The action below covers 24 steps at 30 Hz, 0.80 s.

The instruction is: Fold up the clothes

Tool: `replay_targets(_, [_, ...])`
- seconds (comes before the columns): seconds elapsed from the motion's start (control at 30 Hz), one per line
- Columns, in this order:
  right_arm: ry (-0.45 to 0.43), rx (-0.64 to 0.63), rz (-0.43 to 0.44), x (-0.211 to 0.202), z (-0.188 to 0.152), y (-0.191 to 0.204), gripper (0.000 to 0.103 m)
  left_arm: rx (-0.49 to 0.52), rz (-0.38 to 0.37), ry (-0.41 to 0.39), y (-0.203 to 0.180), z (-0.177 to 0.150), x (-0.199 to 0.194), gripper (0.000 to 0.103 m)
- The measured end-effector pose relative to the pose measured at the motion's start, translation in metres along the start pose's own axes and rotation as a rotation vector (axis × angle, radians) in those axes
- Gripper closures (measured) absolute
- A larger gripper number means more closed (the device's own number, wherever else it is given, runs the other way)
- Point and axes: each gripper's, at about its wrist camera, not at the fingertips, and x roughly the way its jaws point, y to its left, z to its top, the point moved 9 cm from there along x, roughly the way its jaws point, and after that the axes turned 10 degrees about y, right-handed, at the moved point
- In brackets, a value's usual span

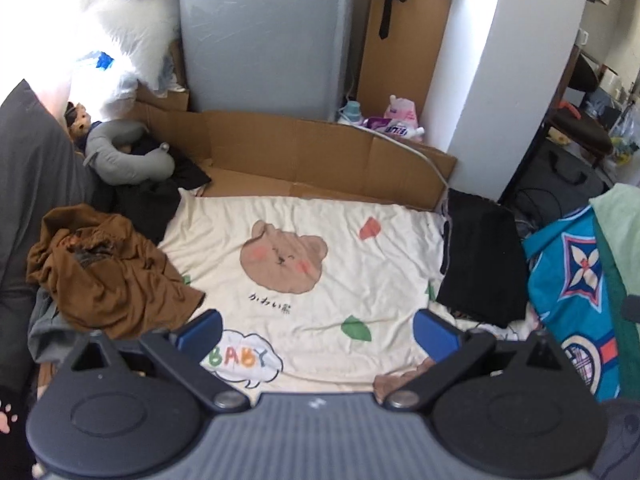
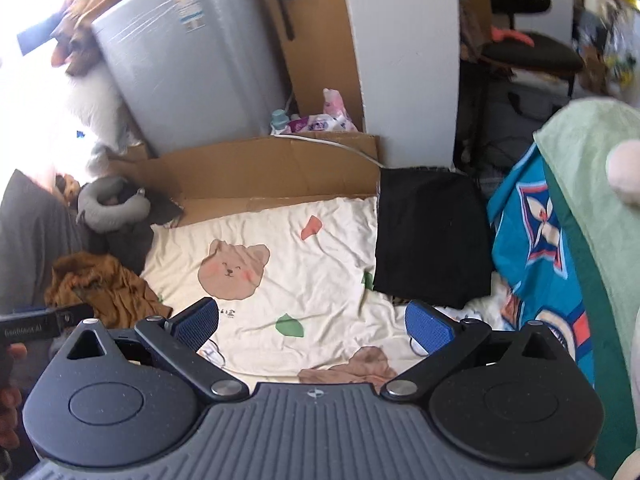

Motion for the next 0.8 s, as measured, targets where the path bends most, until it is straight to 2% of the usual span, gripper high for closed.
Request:
replay_targets(0.33, [0.047, 0.014, -0.04, 0.019, -0.023, -0.003, 0.001, -0.016, 0.009, 0.012, -0.018, -0.029, 0.01, 0.0])
replay_targets(0.5, [0.078, -0.012, -0.016, 0.033, -0.035, 0.009, 0.001, -0.047, 0.044, 0.028, -0.02, -0.042, 0.017, 0.0])
replay_targets(0.8, [0.078, -0.03, 0.019, 0.048, -0.034, 0.016, 0.001, -0.019, 0.136, 0.008, -0.026, -0.049, 0.026, 0.0])
